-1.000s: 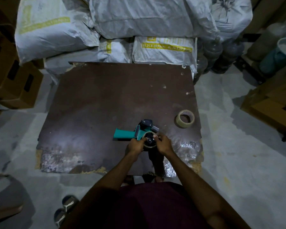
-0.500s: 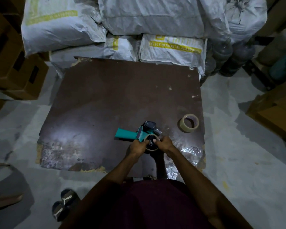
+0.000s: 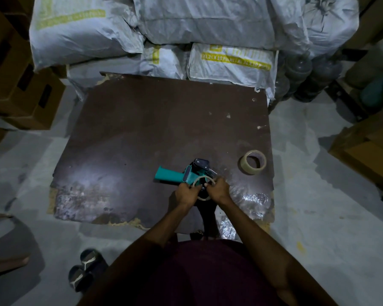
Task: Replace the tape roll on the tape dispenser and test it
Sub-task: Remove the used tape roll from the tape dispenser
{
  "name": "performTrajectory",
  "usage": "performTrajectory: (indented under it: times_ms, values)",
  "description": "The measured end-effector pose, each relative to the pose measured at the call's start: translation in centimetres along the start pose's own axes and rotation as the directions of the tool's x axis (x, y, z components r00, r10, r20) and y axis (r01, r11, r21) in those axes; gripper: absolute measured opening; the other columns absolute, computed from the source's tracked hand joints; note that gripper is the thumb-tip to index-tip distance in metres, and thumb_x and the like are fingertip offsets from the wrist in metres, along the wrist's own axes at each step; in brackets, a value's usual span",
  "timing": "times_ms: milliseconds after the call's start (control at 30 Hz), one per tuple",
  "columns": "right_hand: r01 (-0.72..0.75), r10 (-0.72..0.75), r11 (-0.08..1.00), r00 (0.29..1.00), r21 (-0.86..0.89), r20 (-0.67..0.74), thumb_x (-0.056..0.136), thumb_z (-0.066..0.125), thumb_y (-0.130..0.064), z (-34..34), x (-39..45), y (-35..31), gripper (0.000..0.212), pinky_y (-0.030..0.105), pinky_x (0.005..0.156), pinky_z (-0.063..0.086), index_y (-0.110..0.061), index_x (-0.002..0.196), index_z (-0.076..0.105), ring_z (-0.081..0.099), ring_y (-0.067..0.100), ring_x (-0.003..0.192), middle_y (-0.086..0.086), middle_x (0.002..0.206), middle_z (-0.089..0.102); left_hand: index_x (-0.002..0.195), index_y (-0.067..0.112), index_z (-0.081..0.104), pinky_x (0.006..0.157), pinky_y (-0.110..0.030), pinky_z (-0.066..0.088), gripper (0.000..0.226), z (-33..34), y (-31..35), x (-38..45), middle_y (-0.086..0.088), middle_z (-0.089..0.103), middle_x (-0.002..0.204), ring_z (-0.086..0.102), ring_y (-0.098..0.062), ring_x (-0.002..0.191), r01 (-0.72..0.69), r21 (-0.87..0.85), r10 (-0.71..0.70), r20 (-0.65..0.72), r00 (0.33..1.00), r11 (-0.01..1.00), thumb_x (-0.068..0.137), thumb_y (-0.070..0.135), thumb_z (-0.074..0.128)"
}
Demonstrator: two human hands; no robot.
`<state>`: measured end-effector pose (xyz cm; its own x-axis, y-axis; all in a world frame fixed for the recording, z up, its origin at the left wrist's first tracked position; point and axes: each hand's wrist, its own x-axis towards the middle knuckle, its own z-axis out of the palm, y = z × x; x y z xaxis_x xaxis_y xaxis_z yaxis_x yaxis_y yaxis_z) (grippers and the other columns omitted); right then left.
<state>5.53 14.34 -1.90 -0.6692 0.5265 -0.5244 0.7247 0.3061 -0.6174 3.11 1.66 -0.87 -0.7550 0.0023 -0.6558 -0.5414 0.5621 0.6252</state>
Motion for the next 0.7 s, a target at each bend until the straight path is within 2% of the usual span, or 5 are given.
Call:
performTrajectory:
  times_ms: [100, 233, 333, 533, 700]
  values:
    - [-0.010, 0.012, 0.992, 1.000, 0.122, -0.019, 0.085, 0.076, -0.022, -0.1, -0.8, 0.6, 0.013, 0.027, 0.076, 0.048, -0.012, 0.090, 0.067, 0.065, 0.021, 0.091, 0.005, 0.093, 0.068, 0.107, 0.017, 0.076, 0.083, -0.042, 0.062, 0.036, 0.1, -0.9, 0.1, -0.003, 0.079, 0.097, 0.074, -0.024, 0.090, -0.012, -0.015, 0.013, 0.038, 0.999, 1.000, 0.082, 0.043, 0.074]
    - [-0.035, 0.048, 0.977, 0.997, 0.212, -0.057, 0.079, 0.076, -0.016, -0.3, -0.8, 1.5, 0.014, 0.035, 0.077, 0.057, -0.013, 0.092, 0.072, 0.071, 0.025, 0.091, 0.008, 0.092, 0.075, 0.105, 0.025, 0.075, 0.082, -0.043, 0.064, 0.049, 0.3, -2.2, 0.8, 0.003, 0.079, 0.093, 0.076, -0.019, 0.086, -0.054, -0.060, 0.059, 0.087, 0.994, 0.997, 0.067, 0.057, 0.070]
    - [-0.004, 0.024, 0.979, 0.995, 0.206, -0.093, 0.079, 0.072, -0.007, -0.3, -1.3, 1.6, 0.018, 0.025, 0.066, 0.050, -0.008, 0.097, 0.073, 0.068, 0.020, 0.085, 0.008, 0.092, 0.074, 0.102, 0.028, 0.074, 0.082, -0.045, 0.064, 0.055, 1.0, -3.5, 2.5, 0.004, 0.079, 0.091, 0.076, -0.019, 0.084, -0.062, -0.102, 0.070, 0.080, 0.994, 0.993, 0.059, 0.061, 0.066]
    - [0.047, -0.024, 0.986, 0.989, 0.159, -0.143, 0.076, 0.072, -0.002, -0.1, -2.3, 0.8, 0.022, 0.025, 0.069, 0.045, -0.007, 0.097, 0.072, 0.065, 0.020, 0.081, 0.008, 0.089, 0.071, 0.109, 0.021, 0.073, 0.083, -0.037, 0.060, 0.027, -0.7, -0.7, -1.5, -0.002, 0.078, 0.099, 0.073, -0.024, 0.090, -0.110, -0.042, 0.113, 0.066, 0.991, 0.993, 0.086, 0.035, 0.069]
    - [0.066, -0.038, 0.987, 0.982, 0.150, -0.186, 0.070, 0.075, -0.004, 0.2, -2.3, 1.1, 0.021, 0.028, 0.066, 0.050, -0.013, 0.089, 0.071, 0.068, 0.024, 0.081, 0.009, 0.087, 0.074, 0.109, 0.015, 0.073, 0.076, -0.031, 0.051, 0.020, -0.9, -0.1, -2.4, -0.008, 0.076, 0.101, 0.071, -0.028, 0.093, -0.149, -0.054, 0.150, 0.027, 0.988, 0.987, 0.092, 0.023, 0.069]
